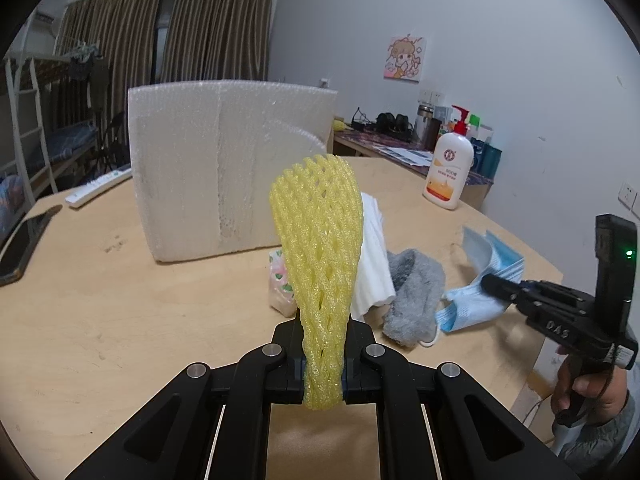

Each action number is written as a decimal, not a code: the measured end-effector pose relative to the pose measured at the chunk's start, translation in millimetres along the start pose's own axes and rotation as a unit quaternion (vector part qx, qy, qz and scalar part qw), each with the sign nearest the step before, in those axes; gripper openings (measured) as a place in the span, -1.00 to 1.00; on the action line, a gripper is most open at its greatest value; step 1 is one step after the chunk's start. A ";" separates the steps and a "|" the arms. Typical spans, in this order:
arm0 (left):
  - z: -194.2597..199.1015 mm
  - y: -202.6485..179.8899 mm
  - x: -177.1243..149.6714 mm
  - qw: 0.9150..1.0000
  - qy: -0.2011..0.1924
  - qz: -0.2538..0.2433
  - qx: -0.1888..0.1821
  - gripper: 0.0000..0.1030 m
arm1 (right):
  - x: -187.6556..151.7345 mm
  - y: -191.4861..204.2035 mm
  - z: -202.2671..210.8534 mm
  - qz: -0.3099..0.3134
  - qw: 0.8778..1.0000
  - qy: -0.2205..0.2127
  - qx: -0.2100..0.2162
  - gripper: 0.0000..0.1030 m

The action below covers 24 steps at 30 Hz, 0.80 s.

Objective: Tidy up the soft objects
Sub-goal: 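Lift both held items and carry them over the white foam box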

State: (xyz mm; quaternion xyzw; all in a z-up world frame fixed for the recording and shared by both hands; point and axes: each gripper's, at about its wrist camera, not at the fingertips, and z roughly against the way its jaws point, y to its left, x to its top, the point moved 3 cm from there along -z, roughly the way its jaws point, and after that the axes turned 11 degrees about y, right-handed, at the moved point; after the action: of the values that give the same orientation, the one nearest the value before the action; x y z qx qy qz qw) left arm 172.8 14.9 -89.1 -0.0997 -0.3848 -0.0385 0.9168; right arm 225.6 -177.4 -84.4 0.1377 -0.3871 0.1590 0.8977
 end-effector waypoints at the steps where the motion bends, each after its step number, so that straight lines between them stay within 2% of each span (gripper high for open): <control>1: 2.5 -1.3 -0.5 1.000 -0.003 -0.003 0.003 -0.79 | -1.0 0.7 -2.2 0.001 1.000 0.004 0.001 -0.74; 4: 7.0 -3.1 -0.8 1.000 -0.003 -0.004 0.006 -0.79 | -2.0 -1.4 2.1 -0.007 1.000 -0.005 0.012 -0.78; 10: 22.1 -5.7 5.4 1.000 -0.018 -0.003 0.007 -0.79 | 12.0 -4.8 38.8 -0.019 0.998 -0.054 0.019 -0.79; 24: 69.0 -14.9 16.3 0.998 -0.065 -0.012 0.023 -0.79 | 49.5 19.2 94.7 0.017 0.991 -0.132 0.020 -0.78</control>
State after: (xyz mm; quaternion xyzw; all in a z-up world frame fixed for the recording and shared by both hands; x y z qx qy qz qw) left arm 133.9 15.1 -28.0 -0.0766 -0.4460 -0.0346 0.8911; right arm 188.6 -186.2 17.4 0.1684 -0.5011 0.1626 0.8331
